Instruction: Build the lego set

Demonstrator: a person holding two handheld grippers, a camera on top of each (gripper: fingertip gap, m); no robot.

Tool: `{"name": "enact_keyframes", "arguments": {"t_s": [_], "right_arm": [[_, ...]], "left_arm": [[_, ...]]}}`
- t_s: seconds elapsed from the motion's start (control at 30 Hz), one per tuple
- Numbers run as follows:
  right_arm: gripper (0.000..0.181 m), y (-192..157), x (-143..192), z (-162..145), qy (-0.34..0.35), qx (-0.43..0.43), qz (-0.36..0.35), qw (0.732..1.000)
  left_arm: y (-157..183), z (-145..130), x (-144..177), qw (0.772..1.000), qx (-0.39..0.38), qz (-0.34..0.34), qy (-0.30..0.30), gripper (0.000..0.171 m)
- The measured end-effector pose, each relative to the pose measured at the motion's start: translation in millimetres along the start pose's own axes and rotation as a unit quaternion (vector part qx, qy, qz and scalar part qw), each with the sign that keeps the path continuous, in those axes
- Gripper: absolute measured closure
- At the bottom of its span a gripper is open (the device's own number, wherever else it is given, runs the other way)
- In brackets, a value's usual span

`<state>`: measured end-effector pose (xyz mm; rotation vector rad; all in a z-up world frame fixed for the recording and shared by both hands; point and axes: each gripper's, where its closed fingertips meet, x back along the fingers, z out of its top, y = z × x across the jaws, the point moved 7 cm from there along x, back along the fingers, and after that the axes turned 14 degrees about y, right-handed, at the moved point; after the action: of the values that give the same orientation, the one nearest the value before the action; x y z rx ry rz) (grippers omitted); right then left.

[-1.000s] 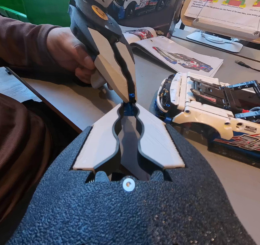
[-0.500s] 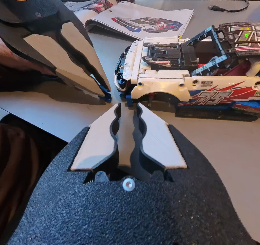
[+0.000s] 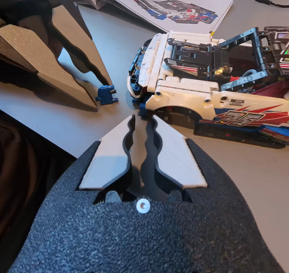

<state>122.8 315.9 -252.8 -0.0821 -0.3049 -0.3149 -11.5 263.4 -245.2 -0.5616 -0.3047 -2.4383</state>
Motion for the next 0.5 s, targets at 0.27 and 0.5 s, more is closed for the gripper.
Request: {"name": "enact_keyframes", "arguments": {"t_s": [0.27,0.5], "right_arm": [[0.161,1,-7,2,0.002,0.002,0.001,1.000],[0.165,-5,-10,3,-0.006,0.006,0.006,1.000]], "left_arm": [[-2,2,-5,1.000,0.014,0.003,0.000,0.147],[-5,1,-1,1.000,-0.021,-0.003,0.003,0.168]]}}
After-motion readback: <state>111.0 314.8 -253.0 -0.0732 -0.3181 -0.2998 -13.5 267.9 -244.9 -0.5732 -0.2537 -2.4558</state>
